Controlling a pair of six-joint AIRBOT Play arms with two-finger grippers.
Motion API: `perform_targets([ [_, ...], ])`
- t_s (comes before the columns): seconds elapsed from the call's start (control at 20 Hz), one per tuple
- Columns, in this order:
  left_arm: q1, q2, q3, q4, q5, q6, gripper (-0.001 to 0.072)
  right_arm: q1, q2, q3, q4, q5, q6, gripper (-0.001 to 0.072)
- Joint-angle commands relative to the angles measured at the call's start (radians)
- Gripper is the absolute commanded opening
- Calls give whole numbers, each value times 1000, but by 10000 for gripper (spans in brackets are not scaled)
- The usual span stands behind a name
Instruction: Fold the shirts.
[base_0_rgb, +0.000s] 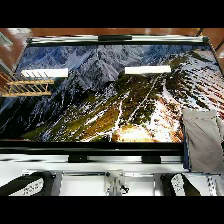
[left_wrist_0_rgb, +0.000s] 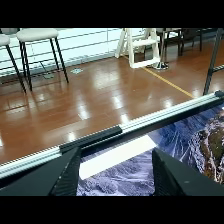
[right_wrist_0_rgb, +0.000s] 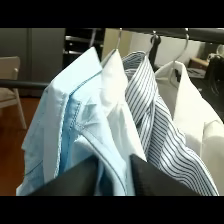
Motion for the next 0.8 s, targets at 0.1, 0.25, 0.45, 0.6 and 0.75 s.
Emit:
perform_targets([
  [0.1, 0, -3, 0, 0, 23, 0, 536, 0, 10, -1, 48, 125, -6, 504],
  [0.25, 0, -23, -1, 0, 22, 0, 536, 0, 23, -1, 139, 340, -6, 504],
  [0.45, 0, -73, -2, 0, 22, 0, 536, 0, 26, -1, 352, 599, -41, 504],
  [0.6, 0, -119, -2, 0, 17, 0, 536, 0, 41, -1, 649, 665, -37, 504],
  [0.75, 0, -156, -2, 0, -41, -8, 536, 0, 45, -2, 918, 665, 47, 504],
])
